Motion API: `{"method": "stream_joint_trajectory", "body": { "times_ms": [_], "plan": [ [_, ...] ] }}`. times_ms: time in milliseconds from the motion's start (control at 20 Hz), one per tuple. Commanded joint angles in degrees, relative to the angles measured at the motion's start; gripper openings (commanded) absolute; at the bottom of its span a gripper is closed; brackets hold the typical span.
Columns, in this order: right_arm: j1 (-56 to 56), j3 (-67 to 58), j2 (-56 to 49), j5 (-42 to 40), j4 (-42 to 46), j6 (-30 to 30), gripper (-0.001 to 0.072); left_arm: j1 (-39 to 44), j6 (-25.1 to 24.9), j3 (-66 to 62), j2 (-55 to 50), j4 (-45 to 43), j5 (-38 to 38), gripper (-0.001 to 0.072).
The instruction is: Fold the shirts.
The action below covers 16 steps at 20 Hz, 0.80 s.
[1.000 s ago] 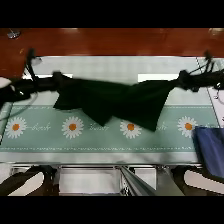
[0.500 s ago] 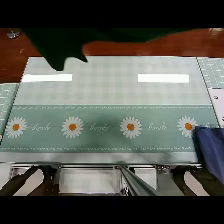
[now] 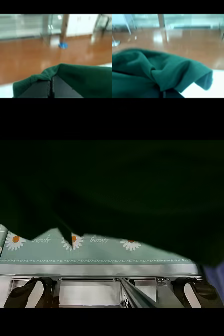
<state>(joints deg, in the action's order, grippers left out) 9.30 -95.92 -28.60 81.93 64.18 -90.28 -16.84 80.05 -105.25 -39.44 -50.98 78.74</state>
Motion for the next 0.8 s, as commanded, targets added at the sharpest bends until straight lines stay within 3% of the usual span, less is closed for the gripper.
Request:
{"method": "stream_joint_trajectory", "body": {
  "times_ms": [0, 150, 350, 550, 750],
  "plan": [
    [-0.07, 5.64, 3.19, 7.96, 0.81, -3.58, 0.0027, 11.37, 6.45, 13.9, 5.97, -12.11, 9.2, 0.002],
    [-0.07, 17.84, 3.17, 7.61, 0.85, -1.9, 0.0027, 12.52, 6.71, 32.76, 6.62, -15.98, 8.63, 0.002],
    [-0.07, 38.73, 0.9, -6.67, 1.01, -0.44, 0.0027, 12.57, 6.82, 51.84, 0.66, -13.86, -11.26, 0.002],
    [-0.13, 47.52, -14.67, -23.5, 2.8, 3.34, 0.0027, 12.59, 6.58, 54.12, -14.69, -11.28, -26.6, 0.002],
    [-0.11, 41.77, -37.88, -35.67, -9.4, 9.07, 0.0027, 12.59, 2.89, 47.78, -30.73, -0.96, -34.1, 0.002]
  ]
}}
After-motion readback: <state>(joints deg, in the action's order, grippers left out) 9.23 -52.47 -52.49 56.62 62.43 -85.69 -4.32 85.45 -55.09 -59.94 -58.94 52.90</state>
